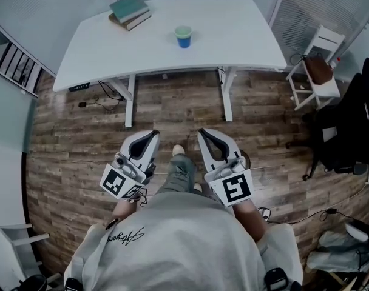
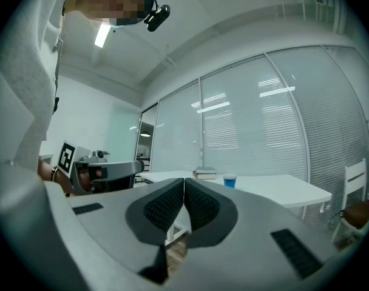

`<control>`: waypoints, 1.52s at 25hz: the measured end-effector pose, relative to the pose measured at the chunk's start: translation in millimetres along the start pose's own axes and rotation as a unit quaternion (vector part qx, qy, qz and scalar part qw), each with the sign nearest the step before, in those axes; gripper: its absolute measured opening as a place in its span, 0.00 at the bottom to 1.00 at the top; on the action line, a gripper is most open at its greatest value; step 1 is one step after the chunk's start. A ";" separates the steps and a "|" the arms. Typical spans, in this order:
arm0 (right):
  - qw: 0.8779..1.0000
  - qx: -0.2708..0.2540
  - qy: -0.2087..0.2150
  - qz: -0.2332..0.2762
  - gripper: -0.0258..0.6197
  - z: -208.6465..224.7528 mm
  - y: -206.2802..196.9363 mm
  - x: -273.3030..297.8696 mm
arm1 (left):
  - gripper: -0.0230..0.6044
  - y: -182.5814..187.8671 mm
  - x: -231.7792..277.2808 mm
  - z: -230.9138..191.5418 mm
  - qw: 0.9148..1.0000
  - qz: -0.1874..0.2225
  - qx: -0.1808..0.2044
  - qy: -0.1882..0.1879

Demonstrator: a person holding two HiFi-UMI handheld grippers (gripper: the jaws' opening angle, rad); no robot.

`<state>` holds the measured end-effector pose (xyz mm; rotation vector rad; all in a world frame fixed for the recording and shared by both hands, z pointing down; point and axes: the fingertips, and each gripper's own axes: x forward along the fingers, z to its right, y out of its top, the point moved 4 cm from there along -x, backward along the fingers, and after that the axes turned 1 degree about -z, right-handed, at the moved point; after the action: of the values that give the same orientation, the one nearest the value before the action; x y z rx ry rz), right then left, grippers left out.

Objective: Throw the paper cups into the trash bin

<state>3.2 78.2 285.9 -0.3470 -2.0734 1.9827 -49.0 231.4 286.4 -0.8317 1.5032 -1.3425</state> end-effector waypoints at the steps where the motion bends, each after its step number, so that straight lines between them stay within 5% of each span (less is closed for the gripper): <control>1: 1.000 -0.001 -0.001 0.000 0.06 1.6 0.6 3.0 | 0.04 -1.2 1.9 -2.3 1.000 0.000 -0.001 -0.002; 38: 0.999 0.003 -0.047 0.007 0.06 104.4 20.9 195.0 | 0.04 -0.1 113.0 -197.8 0.998 0.018 -0.012 -0.066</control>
<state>-215.8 47.5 263.8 -0.2725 -2.1260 2.0501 -272.8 197.8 259.6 -0.8866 1.4281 -1.2209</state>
